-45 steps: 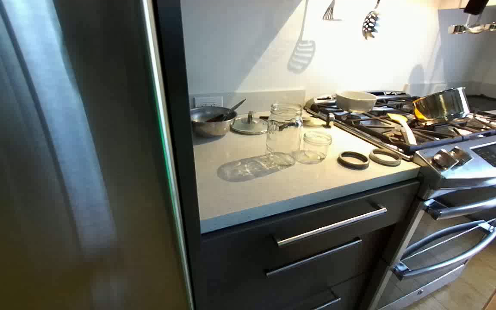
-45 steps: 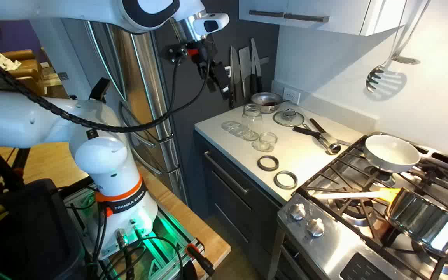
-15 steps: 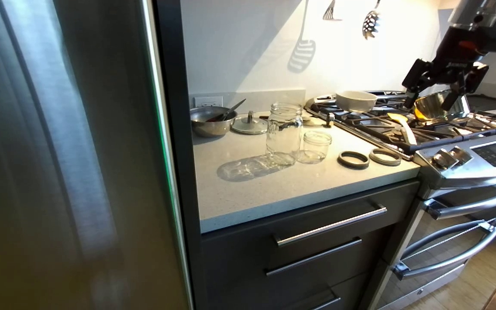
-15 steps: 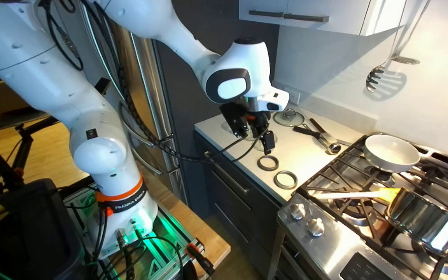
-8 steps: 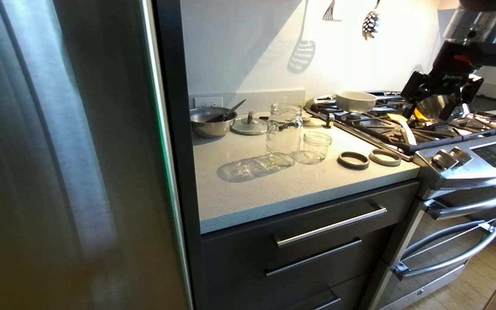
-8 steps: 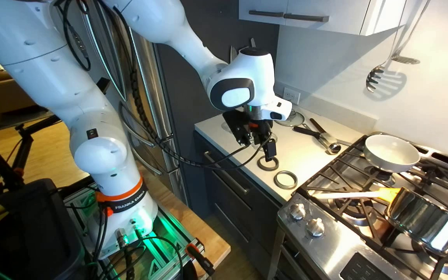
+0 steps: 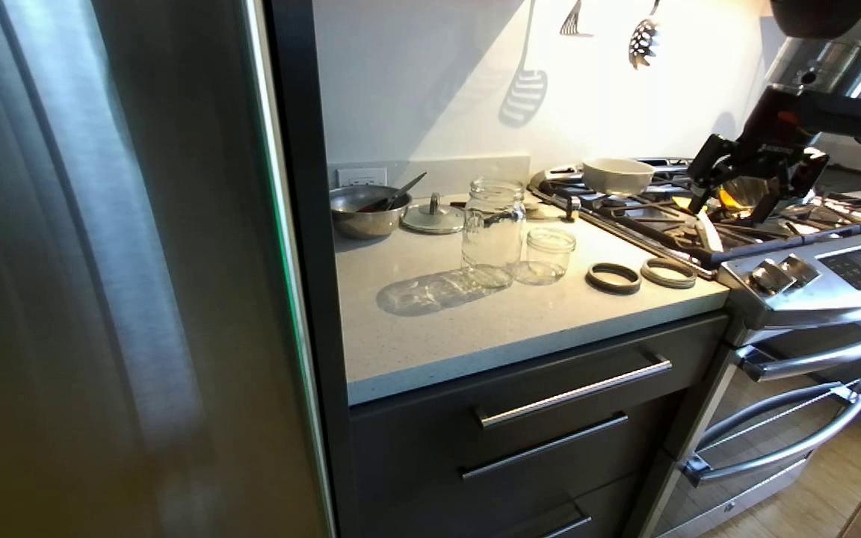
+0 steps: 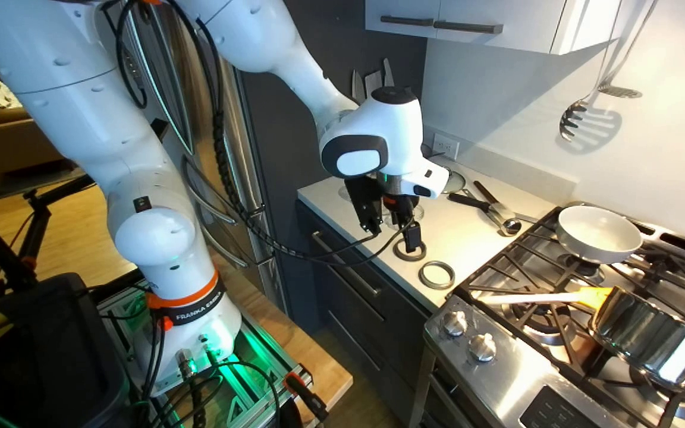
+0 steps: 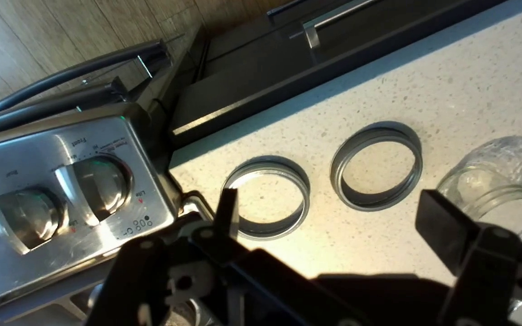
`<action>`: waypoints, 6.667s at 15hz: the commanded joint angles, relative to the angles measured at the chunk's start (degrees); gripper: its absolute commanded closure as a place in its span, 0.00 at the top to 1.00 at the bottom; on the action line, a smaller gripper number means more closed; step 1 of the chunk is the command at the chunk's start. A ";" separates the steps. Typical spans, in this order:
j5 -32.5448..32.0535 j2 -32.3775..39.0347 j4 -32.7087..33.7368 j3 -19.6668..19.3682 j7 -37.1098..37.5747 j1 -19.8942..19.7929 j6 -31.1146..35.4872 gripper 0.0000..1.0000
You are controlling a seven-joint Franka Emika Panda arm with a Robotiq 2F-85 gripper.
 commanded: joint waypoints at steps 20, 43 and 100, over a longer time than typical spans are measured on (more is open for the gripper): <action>21.82 27.03 15.60 3.24 -5.81 3.31 1.72 1.00; 9.93 29.94 18.22 7.56 9.38 1.20 5.29 0.62; -21.96 12.14 28.38 13.75 12.71 11.51 -19.57 0.02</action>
